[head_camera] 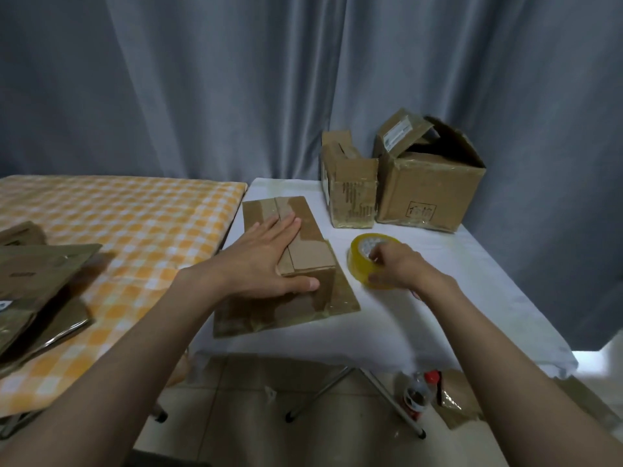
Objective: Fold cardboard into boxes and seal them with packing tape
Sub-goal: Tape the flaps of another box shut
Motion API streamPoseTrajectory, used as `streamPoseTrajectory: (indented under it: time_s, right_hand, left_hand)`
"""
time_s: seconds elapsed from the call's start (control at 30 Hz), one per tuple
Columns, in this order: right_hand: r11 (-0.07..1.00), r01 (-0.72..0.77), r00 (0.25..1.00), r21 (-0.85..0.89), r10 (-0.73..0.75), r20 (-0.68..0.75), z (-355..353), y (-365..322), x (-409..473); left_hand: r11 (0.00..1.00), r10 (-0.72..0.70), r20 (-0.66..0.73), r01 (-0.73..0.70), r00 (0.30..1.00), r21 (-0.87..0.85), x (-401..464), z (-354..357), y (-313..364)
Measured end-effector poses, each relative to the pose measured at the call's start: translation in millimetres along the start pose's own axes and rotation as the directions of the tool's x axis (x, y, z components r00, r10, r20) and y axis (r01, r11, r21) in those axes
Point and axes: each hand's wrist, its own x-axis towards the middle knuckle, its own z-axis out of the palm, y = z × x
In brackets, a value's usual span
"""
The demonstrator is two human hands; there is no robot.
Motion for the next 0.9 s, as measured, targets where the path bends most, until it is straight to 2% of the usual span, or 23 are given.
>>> streamPoseTrajectory:
  time_s: [0.17,0.3,0.37,0.43,0.5,0.63,0.73,0.83,0.9]
  right_hand:
    - [0.998,0.052,0.985,-0.021,-0.055,-0.164,6.4,5.7,-4.9]
    - [0.975,0.114,0.964,0.191,-0.062,-0.26,-10.6,5.4,-8.7]
    - [0.95,0.148,0.952,0.274,-0.062,-0.299,-16.6,3.6,-12.0]
    - [0.921,0.185,0.935,0.344,-0.057,-0.349,-22.0,-1.0,-16.3]
    - [0.883,0.243,0.912,0.403,-0.066,-0.405,-27.9,-6.2,-20.0]
    - [0.817,0.338,0.869,0.468,-0.08,-0.488,-37.7,-16.0,-28.1]
    - [0.802,0.382,0.857,0.46,-0.122,-0.5,-42.5,-18.3,-34.3]
    - [0.809,0.404,0.864,0.427,-0.184,-0.468,-46.7,-18.4,-40.5]
    - [0.825,0.412,0.867,0.388,-0.223,-0.446,-48.0,-19.1,-44.9]
  left_hand:
    - [1.0,-0.023,0.017,0.023,1.0,0.02,-3.6,-0.1,6.3]
    - [0.996,-0.089,-0.015,0.09,0.996,0.028,-9.0,2.6,24.8]
    - [0.989,-0.142,-0.079,0.144,0.987,0.019,-8.3,7.4,45.3]
    - [0.979,-0.206,-0.178,0.202,0.962,-0.04,-2.9,12.0,70.2]
    - [0.962,-0.269,-0.217,0.251,0.938,-0.106,8.0,12.1,89.6]
    - [0.94,-0.325,-0.146,0.302,0.935,-0.159,24.3,11.0,101.1]
    - [0.926,-0.305,-0.139,0.259,0.942,-0.274,26.3,3.8,92.7]
    - [0.902,-0.311,-0.313,0.174,0.897,-0.396,27.9,-7.5,73.4]
    - [0.911,-0.295,-0.439,0.111,0.849,-0.397,30.4,-11.2,63.5]
